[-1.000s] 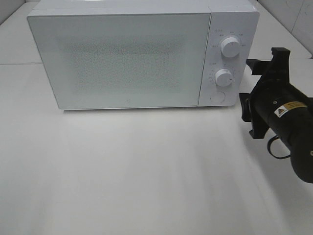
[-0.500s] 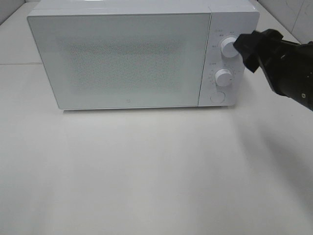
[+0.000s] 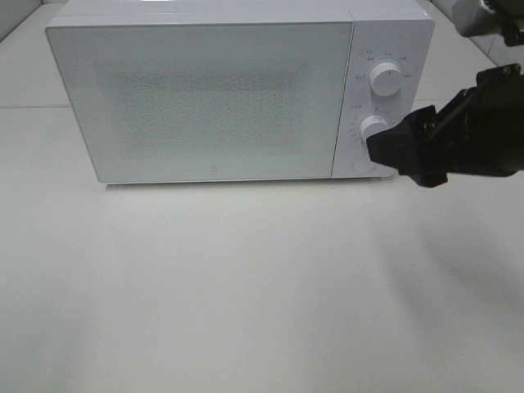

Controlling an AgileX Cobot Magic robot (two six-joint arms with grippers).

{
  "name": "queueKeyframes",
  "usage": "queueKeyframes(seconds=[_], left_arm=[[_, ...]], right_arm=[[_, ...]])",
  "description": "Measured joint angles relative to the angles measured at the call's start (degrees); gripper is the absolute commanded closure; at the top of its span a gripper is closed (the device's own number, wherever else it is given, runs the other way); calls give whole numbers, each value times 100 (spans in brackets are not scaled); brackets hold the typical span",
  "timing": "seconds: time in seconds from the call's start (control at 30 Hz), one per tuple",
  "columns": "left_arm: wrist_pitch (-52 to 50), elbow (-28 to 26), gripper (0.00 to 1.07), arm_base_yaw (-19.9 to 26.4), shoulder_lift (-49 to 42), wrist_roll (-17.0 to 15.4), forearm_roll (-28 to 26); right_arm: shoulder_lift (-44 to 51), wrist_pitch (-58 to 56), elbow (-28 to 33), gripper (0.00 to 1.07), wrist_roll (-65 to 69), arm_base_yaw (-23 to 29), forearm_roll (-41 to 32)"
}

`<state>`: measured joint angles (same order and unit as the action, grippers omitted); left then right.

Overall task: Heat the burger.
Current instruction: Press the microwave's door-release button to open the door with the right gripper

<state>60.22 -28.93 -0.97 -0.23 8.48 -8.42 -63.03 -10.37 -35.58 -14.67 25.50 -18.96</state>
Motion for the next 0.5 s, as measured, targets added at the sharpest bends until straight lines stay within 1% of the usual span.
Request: queueKeyframes(seconds=[0.03,0.07,0.1,0.13,0.17,0.2,0.23,0.27,0.3,0.33,0.37,0.4,0.43,0.47,0.5], left_arm=[[0,0,4,0,0,0,0],[0,0,4,0,0,0,0],[0,0,4,0,0,0,0],[0,0,4,0,0,0,0],[0,0,4,0,0,0,0],[0,0,4,0,0,0,0],[0,0,4,0,0,0,0],[0,0,4,0,0,0,0],[0,0,4,0,0,0,0],[0,0,4,0,0,0,0],[0,0,4,0,0,0,0],[0,0,4,0,0,0,0],[0,0,4,0,0,0,0],[0,0,4,0,0,0,0],[0,0,4,0,0,0,0]], right_arm=[[-120,-453,-246,29,155,-372,63],[-195,-647,-361,26,269,-602,115],[-195,-647,-361,26,269,-602,115],[-304,-945,-516,20,476,-997,178],[-338,-1071,-556,18,567,-1203,218],[-338,-1071,-556,18,567,-1203,218],[-350,-1318,-584,17,647,-1536,258],[-350,-1478,-590,17,682,-1719,269],[-350,-1478,-590,17,682,-1719,269],[-350,-1811,-596,17,710,-2057,327],[-338,-2017,-596,17,716,-2177,418],[-338,-2017,-596,17,716,-2177,418],[-264,-2418,-596,18,716,-2378,653],[-189,-2659,-596,18,728,-2458,791],[-189,-2659,-596,18,728,-2458,791]])
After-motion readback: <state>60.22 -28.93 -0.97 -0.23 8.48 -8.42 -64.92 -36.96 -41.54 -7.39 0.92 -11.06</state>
